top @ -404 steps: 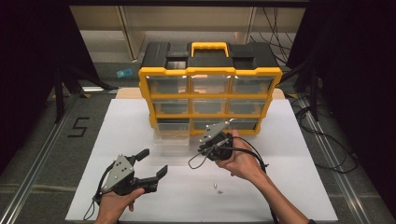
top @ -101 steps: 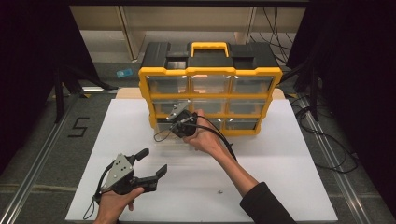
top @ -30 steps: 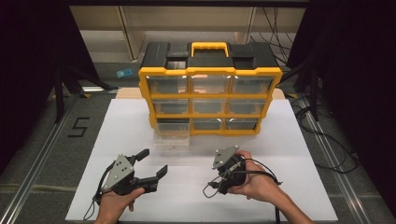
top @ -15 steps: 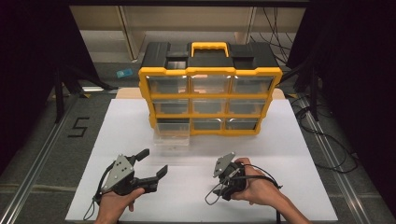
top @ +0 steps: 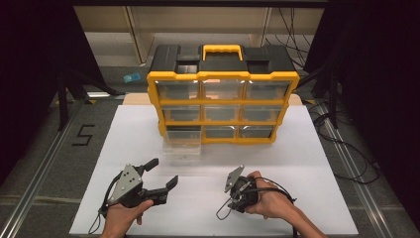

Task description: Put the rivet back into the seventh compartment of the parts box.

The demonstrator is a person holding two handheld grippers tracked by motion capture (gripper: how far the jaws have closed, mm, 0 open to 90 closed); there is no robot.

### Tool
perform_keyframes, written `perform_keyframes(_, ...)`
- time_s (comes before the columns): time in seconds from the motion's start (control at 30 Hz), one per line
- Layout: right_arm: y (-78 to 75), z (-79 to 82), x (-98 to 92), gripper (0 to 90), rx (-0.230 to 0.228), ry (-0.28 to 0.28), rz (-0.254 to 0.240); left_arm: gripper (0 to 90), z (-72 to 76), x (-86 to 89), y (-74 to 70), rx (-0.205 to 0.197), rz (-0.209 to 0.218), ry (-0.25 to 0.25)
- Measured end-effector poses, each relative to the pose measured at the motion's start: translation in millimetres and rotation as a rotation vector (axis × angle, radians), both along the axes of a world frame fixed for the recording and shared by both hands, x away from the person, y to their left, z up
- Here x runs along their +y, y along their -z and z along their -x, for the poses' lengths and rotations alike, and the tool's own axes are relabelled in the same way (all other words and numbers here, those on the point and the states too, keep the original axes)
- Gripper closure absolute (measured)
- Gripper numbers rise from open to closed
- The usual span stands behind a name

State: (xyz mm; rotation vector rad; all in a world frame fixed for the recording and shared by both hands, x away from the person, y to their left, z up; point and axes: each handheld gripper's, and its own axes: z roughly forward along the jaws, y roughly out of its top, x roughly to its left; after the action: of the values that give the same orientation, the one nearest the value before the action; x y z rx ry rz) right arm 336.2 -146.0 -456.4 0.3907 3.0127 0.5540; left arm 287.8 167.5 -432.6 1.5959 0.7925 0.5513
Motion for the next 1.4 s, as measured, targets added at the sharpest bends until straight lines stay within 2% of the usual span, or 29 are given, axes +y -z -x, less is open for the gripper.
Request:
perform_keyframes(0.27,5.5,-2.2,2.3,69.2,0.011,-0.001,0.016,16.7,-0.4,0.1,0.2,0.001,-0.001,0.001)
perform_keyframes(0.33,5.1,-3.0,2.2,73.8,0.02,-0.002,0.011,16.8,-0.4,0.2,0.3,0.002,-0.004,0.001)
perform_keyframes(0.43,6.0,-3.7,1.8,75.7,0.024,-0.01,0.004,16.8,-0.5,0.1,0.4,0.003,-0.004,0.001)
perform_keyframes(0.47,5.8,-2.5,2.0,79.4,0.031,-0.005,0.01,16.7,-0.4,0.1,0.4,0.003,-0.003,0.001)
perform_keyframes(0.6,6.1,-2.2,3.3,82.5,0.008,-0.044,0.008,16.7,-0.3,0.1,0.3,0.002,-0.004,0.001)
perform_keyframes(0.77,5.8,-1.8,3.4,82.7,0.007,-0.047,0.009,16.7,-0.4,0.0,0.3,0.003,-0.003,0.002)
perform_keyframes(0.97,3.7,-3.1,3.2,82.9,-0.025,-0.037,0.005,16.8,-0.3,0.2,0.2,0.002,0.001,0.001)
perform_keyframes(1.03,1.6,-3.4,2.7,82.9,-0.037,-0.032,-0.012,16.7,-0.4,0.2,0.1,0.001,0.0,0.002)
perform_keyframes(1.07,-1.3,-4.5,2.3,82.9,-0.057,-0.033,-0.025,16.7,-0.3,0.1,0.1,0.001,-0.002,0.002)
perform_keyframes(1.17,-4.2,-5.0,2.1,82.9,-0.079,-0.024,-0.033,16.7,-0.2,0.0,0.1,0.001,-0.002,0.003)
perform_keyframes(1.2,-5.0,-6.3,1.7,82.9,-0.096,-0.025,-0.054,16.8,-0.1,0.0,0.1,0.001,-0.002,0.003)
perform_keyframes(1.23,-5.0,-6.3,1.7,82.9,-0.096,-0.025,-0.054,16.7,-0.1,0.0,0.1,0.001,-0.002,0.003)
perform_keyframes(1.27,-6.8,-6.9,0.8,82.9,-0.131,-0.019,-0.078,16.7,-0.2,0.1,0.1,0.001,-0.002,0.003)
perform_keyframes(1.33,-7.4,-8.5,0.5,82.8,-0.14,-0.03,-0.103,16.8,-0.2,0.1,0.0,0.001,-0.002,0.002)
perform_keyframes(1.4,-9.6,-8.4,0.0,82.8,-0.172,-0.012,-0.111,16.7,-0.1,0.0,0.0,0.0,-0.002,0.003)
